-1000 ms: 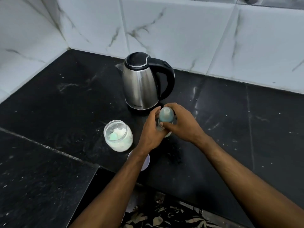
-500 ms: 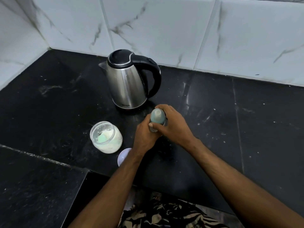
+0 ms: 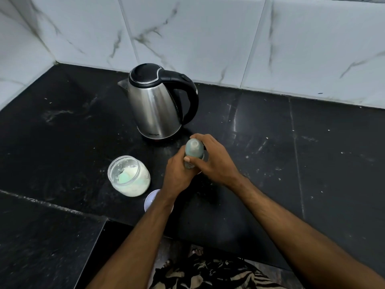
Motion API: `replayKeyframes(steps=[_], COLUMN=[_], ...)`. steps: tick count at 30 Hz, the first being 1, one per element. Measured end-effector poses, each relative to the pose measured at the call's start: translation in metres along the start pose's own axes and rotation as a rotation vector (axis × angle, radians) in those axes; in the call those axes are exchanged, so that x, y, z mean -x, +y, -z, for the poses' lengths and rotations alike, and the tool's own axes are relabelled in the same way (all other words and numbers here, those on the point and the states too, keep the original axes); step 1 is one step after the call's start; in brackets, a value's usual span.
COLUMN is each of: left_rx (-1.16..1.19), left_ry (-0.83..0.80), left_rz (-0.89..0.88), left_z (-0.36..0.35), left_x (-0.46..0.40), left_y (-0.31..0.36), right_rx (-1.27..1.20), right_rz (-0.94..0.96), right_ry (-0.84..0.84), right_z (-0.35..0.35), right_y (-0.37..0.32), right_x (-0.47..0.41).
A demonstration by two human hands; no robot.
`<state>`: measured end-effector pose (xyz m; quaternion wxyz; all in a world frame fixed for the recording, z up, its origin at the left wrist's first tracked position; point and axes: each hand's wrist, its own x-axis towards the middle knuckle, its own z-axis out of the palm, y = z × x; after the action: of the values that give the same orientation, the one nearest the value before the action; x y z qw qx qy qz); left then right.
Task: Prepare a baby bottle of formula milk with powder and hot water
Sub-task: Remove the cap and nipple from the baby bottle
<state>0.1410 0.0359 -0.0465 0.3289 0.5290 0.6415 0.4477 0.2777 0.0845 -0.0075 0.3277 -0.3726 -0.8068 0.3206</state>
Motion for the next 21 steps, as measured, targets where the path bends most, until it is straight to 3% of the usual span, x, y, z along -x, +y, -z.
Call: replayKeyframes(steps=[4, 10, 15, 21], left_rx=[-0.001, -0.040, -0.045, -0.044], left_ry=[-0.001, -0.015, 0.004, 0.003], left_rz=[-0.003, -0.008, -0.026, -0.040], left_z=[0.000, 0.000, -0.001, -0.002], left_x=[0.000, -0.002, -0.003, -0.003], left_y=[-0.001, -0.004, -0.005, -0.007], right_rx=[-0.050, -0.136, -0.059, 0.081], right_rz=[0.047, 0.083, -0.094, -0.377], right_ry=[0.025, 0.236, 0.364, 0.372], right_z=[0.004, 0.040, 0.065, 0.082], right_y=[-0.004, -0.024, 0.009, 0.080], right_x=[-0.003, -0.037, -0.023, 0.029])
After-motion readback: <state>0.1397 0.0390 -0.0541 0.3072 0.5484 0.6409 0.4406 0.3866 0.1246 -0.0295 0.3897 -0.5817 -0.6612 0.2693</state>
